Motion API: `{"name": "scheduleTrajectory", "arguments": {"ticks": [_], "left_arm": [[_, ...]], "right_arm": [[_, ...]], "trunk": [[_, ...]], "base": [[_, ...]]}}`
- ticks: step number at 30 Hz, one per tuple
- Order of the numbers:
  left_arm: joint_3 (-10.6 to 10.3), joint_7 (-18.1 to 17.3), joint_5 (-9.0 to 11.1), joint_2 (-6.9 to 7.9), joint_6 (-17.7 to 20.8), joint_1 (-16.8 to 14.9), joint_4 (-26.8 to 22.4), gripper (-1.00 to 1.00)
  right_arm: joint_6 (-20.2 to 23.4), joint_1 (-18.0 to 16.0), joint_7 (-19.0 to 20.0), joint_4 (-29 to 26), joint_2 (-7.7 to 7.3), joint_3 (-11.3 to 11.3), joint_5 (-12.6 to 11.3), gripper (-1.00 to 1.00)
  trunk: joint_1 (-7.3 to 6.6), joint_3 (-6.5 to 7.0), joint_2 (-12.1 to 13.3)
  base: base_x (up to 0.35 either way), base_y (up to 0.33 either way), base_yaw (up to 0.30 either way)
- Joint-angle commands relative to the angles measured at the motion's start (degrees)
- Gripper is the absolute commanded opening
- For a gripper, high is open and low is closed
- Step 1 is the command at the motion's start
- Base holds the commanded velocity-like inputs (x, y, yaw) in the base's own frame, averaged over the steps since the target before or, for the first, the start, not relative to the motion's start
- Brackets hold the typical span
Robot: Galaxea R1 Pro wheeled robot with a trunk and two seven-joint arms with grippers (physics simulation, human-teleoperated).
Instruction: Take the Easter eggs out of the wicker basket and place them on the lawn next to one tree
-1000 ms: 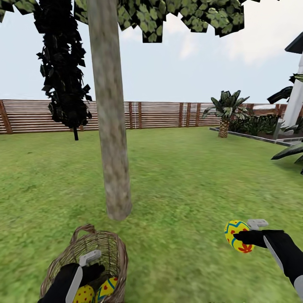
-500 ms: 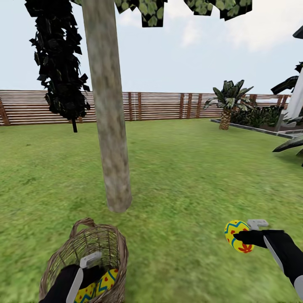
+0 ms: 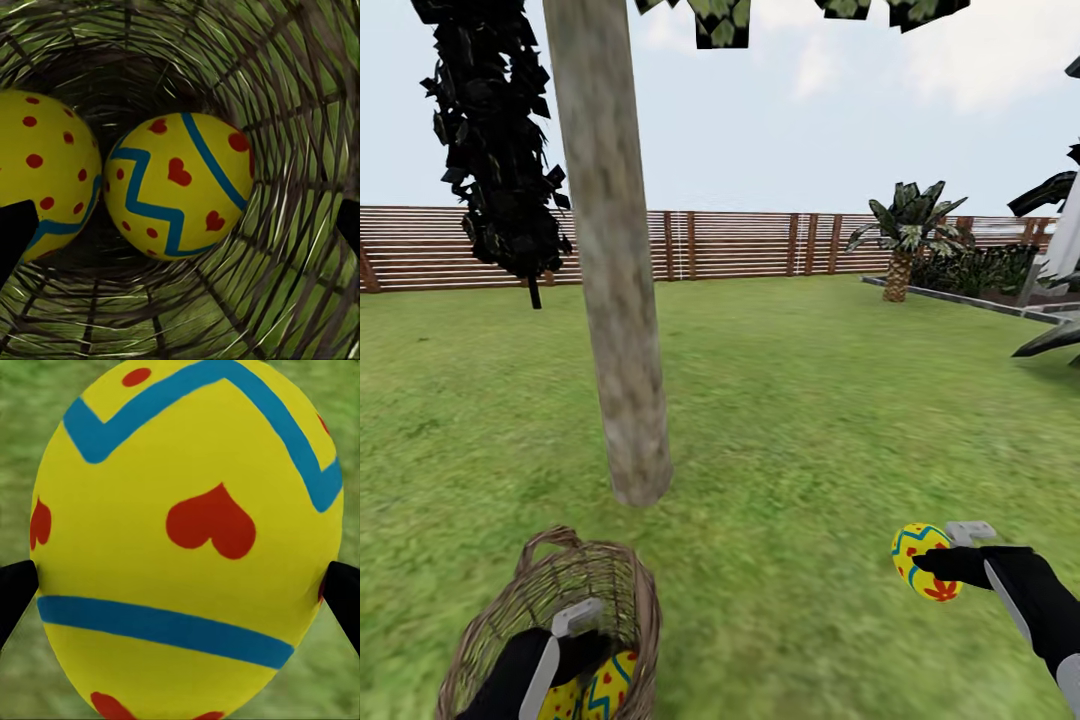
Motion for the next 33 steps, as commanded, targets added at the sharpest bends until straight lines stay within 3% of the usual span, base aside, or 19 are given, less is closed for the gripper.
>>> {"name": "scheduleTrajectory", "arguments": {"ticks": [1, 8, 17, 33], "left_arm": [[0.2, 0.17, 0.55, -0.07, 0.31, -0.03, -0.06, 1.0], [0.2, 0.17, 0.58, -0.08, 0.25, -0.03, -0.15, 1.0], [0.16, 0.31, 0.47, -0.17, 0.31, -0.03, -0.1, 1.0], [0.2, 0.25, 0.45, -0.24, 0.31, -0.03, -0.02, 1.0]], "right_arm": [[0.29, -0.02, 0.35, -0.07, 0.05, -0.16, 0.17, -1.0], [0.29, -0.02, 0.35, -0.07, 0.07, -0.16, 0.17, -1.0], [0.29, -0.02, 0.35, -0.07, 0.91, -0.08, 0.26, -1.0], [0.29, -0.02, 0.34, -0.07, 0.86, -0.08, 0.26, -1.0]], "trunk": [[0.02, -0.06, -0.02], [0.02, -0.06, -0.02], [0.25, -2.06, -0.14], [0.67, -5.6, -0.36]], "base": [[0.333, 0.0, 0.0], [0.096, 0.0, 0.0], [0.0, 0.0, 0.0], [0.0, 0.0, 0.0]]}}
